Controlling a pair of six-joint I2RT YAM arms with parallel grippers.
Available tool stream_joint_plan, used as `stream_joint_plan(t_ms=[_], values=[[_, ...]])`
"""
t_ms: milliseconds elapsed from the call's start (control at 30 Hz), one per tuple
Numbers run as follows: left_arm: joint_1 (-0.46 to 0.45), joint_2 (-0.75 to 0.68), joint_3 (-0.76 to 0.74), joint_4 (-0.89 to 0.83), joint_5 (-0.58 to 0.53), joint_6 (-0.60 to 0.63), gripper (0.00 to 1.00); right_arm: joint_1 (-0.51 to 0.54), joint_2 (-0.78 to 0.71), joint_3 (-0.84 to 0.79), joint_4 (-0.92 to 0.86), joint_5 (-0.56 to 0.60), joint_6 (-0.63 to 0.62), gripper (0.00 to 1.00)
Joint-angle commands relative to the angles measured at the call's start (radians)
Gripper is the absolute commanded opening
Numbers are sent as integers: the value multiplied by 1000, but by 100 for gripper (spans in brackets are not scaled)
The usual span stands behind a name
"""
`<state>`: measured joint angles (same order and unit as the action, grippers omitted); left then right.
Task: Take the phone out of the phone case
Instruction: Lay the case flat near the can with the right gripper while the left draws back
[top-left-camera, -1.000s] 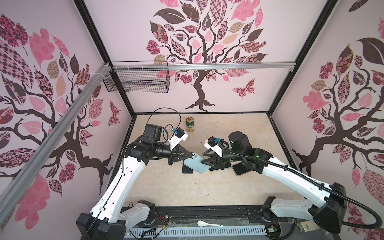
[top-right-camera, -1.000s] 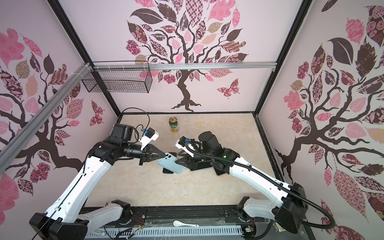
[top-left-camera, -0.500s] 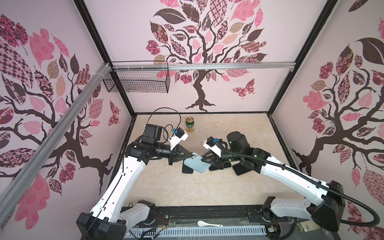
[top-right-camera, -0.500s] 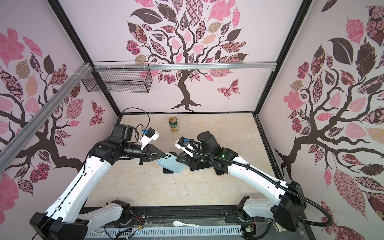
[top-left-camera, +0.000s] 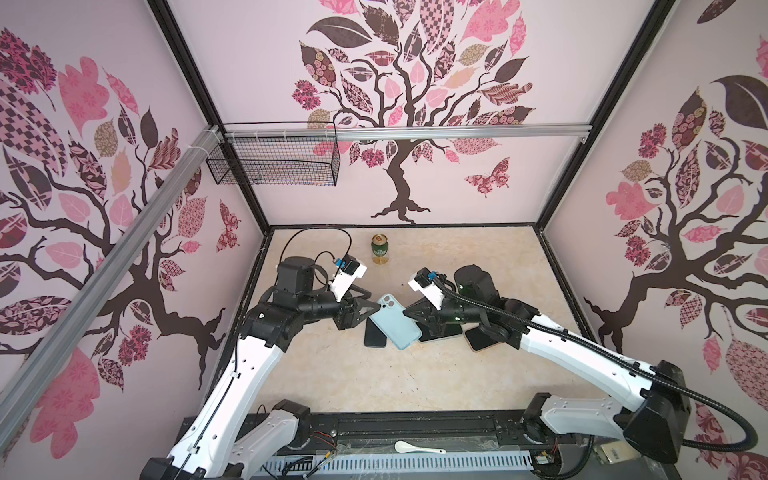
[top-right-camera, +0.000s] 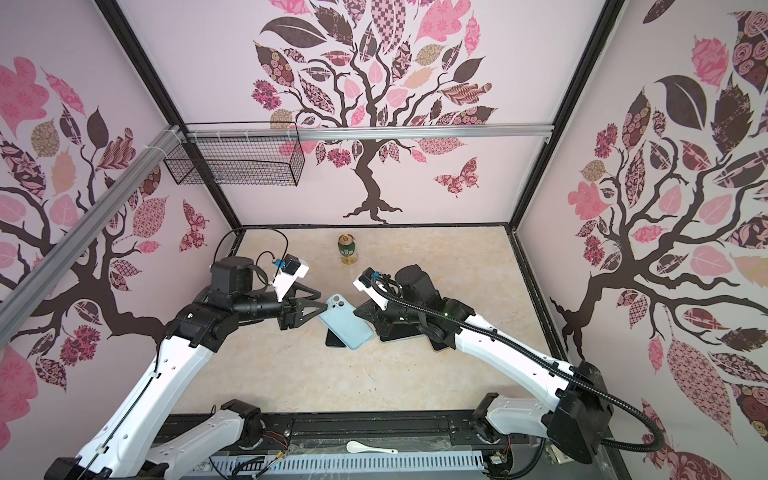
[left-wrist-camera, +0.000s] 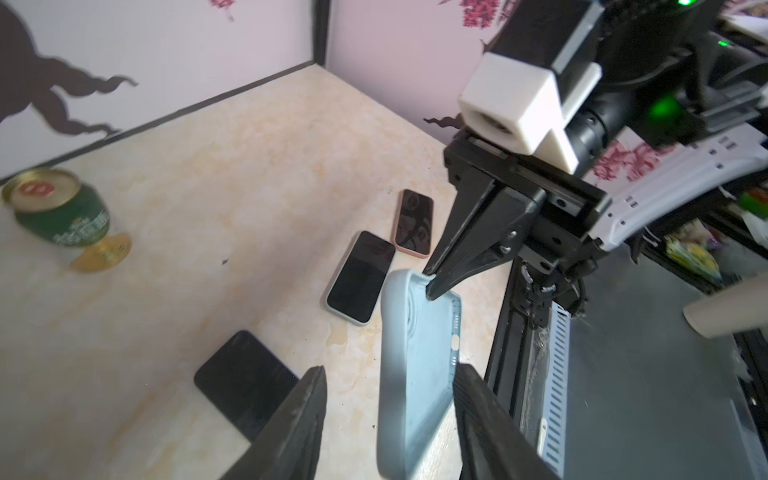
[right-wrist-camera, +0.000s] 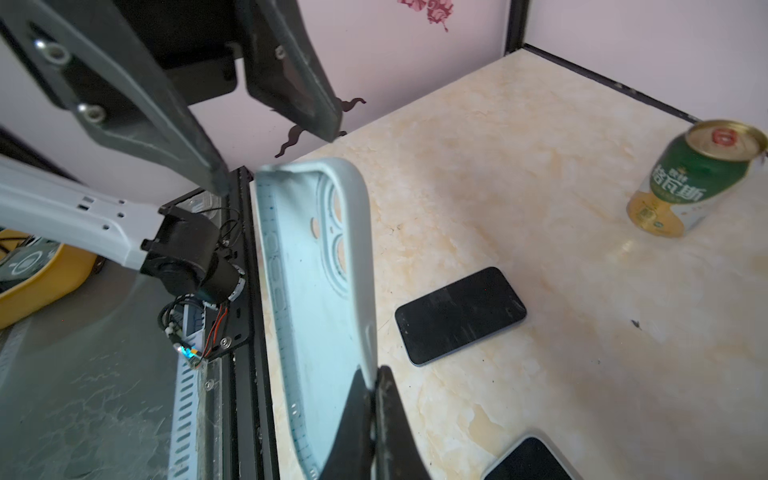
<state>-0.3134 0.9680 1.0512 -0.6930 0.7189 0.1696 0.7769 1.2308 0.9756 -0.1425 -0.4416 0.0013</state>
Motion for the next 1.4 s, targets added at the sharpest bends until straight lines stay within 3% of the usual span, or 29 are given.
stream_joint_plan(t_ms=[0,133,233,400,567,667,700,800,933,1167,1367], values=[[-1,-5,-56,78,-146,-118,64,-15,26,-27,44,115,191,0],[-1,35,-79,33,-184,-170,66,-69,65,-38,52,182,379,0],[-1,65,-102,40,-223,-227,68,-98,140,51,-77,240,454,0],[-1,95,-118,64,-331,-316,70,-113,192,92,-194,475,594,0],[-1,101,-137,108,-388,-407,73,-160,147,-19,35,332,581,0],[21,104,-137,105,-448,-522,91,-167,195,3,95,242,595,0],[36,107,-135,110,-424,-535,97,-167,222,23,89,237,607,0],[125,117,-150,160,-271,-589,98,-167,309,73,118,173,645,0],[223,106,-227,298,-156,-678,98,-170,405,106,216,110,715,0],[236,112,-213,253,-211,-607,98,-179,644,309,146,50,767,0],[210,125,-176,175,-367,-532,98,-192,807,467,83,52,793,0]])
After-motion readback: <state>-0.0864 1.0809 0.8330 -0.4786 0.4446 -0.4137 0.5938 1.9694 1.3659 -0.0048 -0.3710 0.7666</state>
